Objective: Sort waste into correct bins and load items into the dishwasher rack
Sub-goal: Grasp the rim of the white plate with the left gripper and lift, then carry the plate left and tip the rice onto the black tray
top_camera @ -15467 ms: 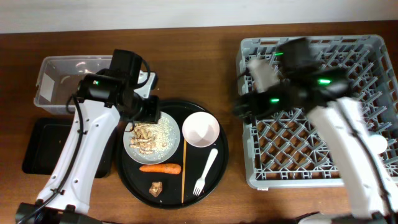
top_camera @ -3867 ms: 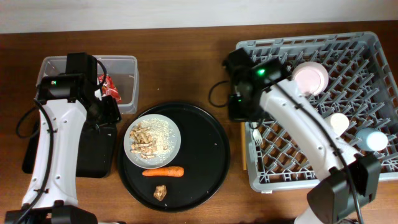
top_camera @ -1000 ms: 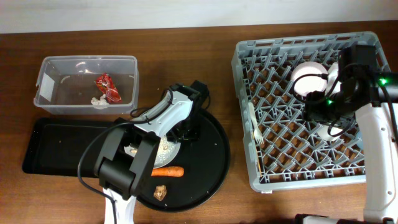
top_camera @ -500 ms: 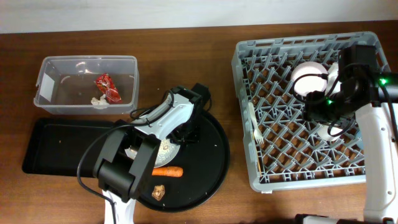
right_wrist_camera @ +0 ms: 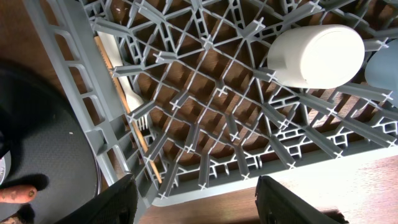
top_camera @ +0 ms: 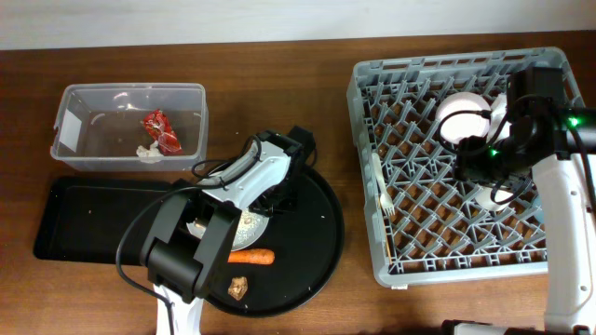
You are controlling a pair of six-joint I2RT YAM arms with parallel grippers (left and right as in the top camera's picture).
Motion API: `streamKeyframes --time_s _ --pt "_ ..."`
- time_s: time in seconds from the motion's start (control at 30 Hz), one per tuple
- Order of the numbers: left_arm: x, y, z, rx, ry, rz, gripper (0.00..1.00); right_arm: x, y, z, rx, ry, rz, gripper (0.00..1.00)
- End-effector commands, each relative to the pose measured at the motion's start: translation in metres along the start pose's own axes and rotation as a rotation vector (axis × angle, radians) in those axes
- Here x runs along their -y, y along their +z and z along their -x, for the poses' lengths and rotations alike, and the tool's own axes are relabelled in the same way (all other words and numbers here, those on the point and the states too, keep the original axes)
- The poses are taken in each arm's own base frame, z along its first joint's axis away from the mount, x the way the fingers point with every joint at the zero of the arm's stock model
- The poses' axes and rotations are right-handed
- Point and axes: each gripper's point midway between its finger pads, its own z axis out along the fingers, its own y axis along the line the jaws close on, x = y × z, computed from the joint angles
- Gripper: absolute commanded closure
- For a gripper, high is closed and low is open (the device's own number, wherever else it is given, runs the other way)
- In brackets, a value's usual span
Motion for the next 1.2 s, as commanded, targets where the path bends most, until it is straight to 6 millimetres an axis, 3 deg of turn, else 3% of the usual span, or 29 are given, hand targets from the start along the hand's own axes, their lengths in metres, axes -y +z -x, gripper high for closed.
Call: streamKeyframes --time_s 0.0,0.17,0.3,0.7,0.97,1.17 --pt "-0.017 0.021 -0.006 -0.037 -0.004 0.085 0.98 -0.002 -0.003 0.001 0.01 -0.007 0.014 0.36" --pt "-0.025 0.016 -0.008 -0.048 0.009 0.119 1.0 -0.002 -0.003 0.001 0.01 -0.007 0.014 0.36" --pt "-0.034 -0.003 0.0 -0.033 0.013 0.172 1.0 -0.002 -0.003 0.001 0.01 -0.007 0.014 0.36" --pt "-0.027 -0.055 0.01 0.024 0.027 0.216 1.0 -0.002 -0.003 0.001 0.01 -0.009 0.014 0.36" --pt "-0.025 -0.077 -0.004 0.018 0.011 0.268 1.0 -0.001 -0.003 0.001 0.011 -0.014 0.01 0.36" --pt "-0.04 -0.097 -0.012 0.031 -0.047 0.261 1.0 0.001 -0.003 0.001 0.012 -0.014 -0.002 0.36"
